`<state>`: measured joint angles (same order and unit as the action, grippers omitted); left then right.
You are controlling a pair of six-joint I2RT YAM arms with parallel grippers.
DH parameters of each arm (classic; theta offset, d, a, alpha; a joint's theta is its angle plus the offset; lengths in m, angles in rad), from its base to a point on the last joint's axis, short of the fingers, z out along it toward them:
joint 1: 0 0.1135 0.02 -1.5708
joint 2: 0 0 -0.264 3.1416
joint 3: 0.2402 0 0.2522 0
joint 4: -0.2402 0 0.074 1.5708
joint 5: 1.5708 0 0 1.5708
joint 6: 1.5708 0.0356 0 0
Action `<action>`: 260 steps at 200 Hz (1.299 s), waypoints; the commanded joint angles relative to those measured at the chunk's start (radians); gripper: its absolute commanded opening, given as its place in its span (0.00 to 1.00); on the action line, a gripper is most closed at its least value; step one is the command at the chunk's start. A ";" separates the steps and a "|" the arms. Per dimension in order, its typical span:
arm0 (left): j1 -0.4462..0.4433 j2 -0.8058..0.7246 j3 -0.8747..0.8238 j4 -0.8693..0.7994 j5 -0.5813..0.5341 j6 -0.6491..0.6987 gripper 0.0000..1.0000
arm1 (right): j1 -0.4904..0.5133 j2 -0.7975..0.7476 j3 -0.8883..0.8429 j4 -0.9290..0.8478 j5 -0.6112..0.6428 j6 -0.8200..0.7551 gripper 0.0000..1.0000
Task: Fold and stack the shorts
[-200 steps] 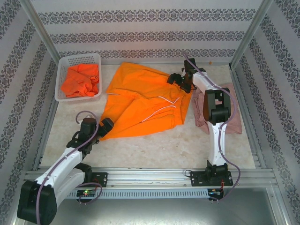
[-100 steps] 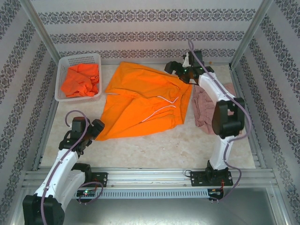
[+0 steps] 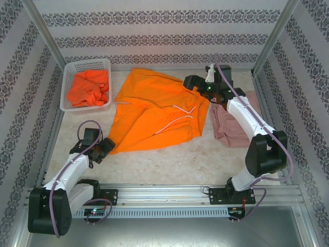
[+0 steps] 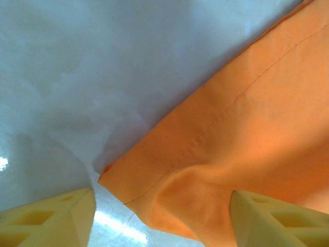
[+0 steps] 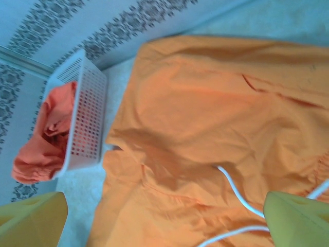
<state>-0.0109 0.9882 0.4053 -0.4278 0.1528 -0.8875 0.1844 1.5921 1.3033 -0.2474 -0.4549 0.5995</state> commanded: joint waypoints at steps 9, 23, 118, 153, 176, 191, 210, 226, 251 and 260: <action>0.013 0.018 0.036 0.036 -0.028 0.034 0.62 | -0.021 -0.063 -0.050 0.020 -0.018 -0.002 0.98; 0.012 0.038 0.040 0.063 -0.033 0.042 0.58 | -0.022 -0.073 -0.071 0.023 -0.019 -0.002 0.98; 0.014 0.115 0.104 0.110 0.015 0.065 0.12 | -0.029 -0.133 -0.211 -0.029 -0.004 0.046 0.96; 0.014 0.061 0.159 0.062 0.036 0.077 0.00 | -0.008 -0.202 -0.335 -0.084 0.078 0.118 0.90; 0.014 0.011 0.173 0.057 0.032 0.070 0.00 | 0.013 -0.257 -0.440 -0.092 0.147 0.159 0.85; 0.014 -0.012 0.166 0.067 0.027 0.062 0.00 | 0.032 -0.278 -0.495 -0.098 0.195 0.175 0.79; 0.014 -0.015 0.160 0.076 0.031 0.056 0.00 | 0.057 -0.276 -0.533 -0.108 0.216 0.187 0.75; 0.014 -0.004 0.154 0.087 0.040 0.052 0.00 | 0.076 -0.266 -0.557 -0.103 0.213 0.215 0.73; 0.014 0.011 0.139 0.117 0.054 0.041 0.00 | 0.090 -0.249 -0.585 -0.080 0.231 0.257 0.70; 0.014 0.016 0.136 0.128 0.058 0.038 0.00 | 0.090 -0.239 -0.588 -0.076 0.241 0.269 0.68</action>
<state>-0.0109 0.9939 0.5583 -0.3298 0.1902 -0.8341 0.2665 1.3334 0.7364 -0.3397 -0.2657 0.8116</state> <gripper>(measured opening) 0.049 0.701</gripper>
